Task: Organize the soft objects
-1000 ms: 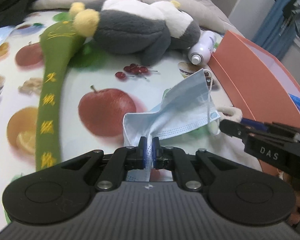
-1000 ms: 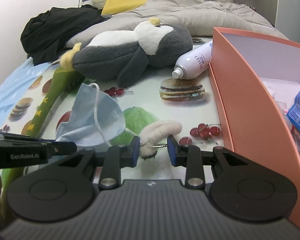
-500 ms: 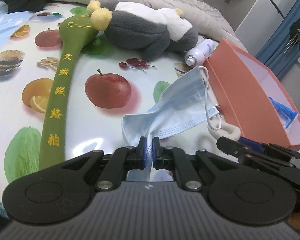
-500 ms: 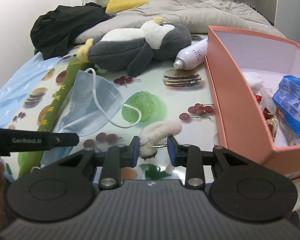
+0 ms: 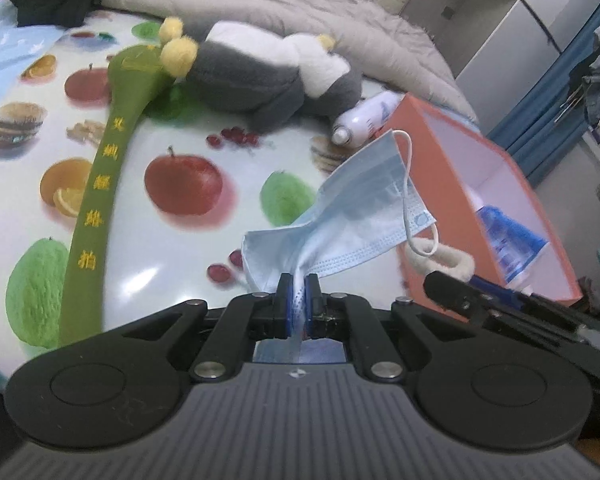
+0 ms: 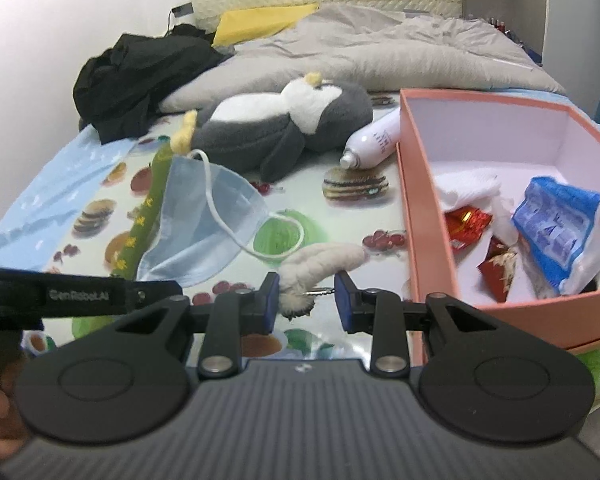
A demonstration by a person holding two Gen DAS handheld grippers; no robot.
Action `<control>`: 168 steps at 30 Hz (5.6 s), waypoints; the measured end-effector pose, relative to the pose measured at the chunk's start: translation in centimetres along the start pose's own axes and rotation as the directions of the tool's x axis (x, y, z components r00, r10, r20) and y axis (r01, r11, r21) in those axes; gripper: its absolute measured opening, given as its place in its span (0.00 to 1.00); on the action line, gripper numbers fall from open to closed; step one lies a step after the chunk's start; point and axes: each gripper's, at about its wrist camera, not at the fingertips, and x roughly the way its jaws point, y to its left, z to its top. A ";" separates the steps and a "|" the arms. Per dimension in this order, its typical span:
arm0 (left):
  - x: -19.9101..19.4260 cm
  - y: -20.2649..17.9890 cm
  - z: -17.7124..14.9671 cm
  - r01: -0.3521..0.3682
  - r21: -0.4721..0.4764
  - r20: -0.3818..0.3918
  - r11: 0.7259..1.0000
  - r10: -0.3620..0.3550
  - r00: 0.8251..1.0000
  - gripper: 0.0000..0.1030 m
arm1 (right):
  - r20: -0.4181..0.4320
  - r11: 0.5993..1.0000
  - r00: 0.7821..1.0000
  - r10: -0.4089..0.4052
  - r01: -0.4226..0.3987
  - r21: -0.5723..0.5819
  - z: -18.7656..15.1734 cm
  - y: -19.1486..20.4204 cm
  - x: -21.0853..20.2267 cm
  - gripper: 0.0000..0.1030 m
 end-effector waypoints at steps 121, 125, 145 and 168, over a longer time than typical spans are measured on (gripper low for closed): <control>-14.8 -17.1 2.0 0.231 0.411 0.052 0.882 -0.275 0.960 0.50 | 0.192 0.945 0.949 -0.249 0.194 0.264 2.1 -6.3 -19.7 0.49; -14.8 -17.0 1.7 0.222 0.415 0.058 0.883 -0.269 0.961 0.50 | 0.191 0.943 0.950 -0.247 0.190 0.273 1.5 -6.3 -19.8 0.48; -14.0 -16.3 2.4 0.214 0.382 0.054 0.899 -0.253 0.966 0.80 | 0.200 0.934 0.936 -0.291 0.232 0.272 0.8 -6.7 -19.5 0.73; -13.9 -17.0 2.9 0.126 0.432 0.071 0.893 -0.173 0.982 0.99 | 0.208 0.924 0.923 -0.324 0.262 0.279 0.4 -7.2 -19.3 0.93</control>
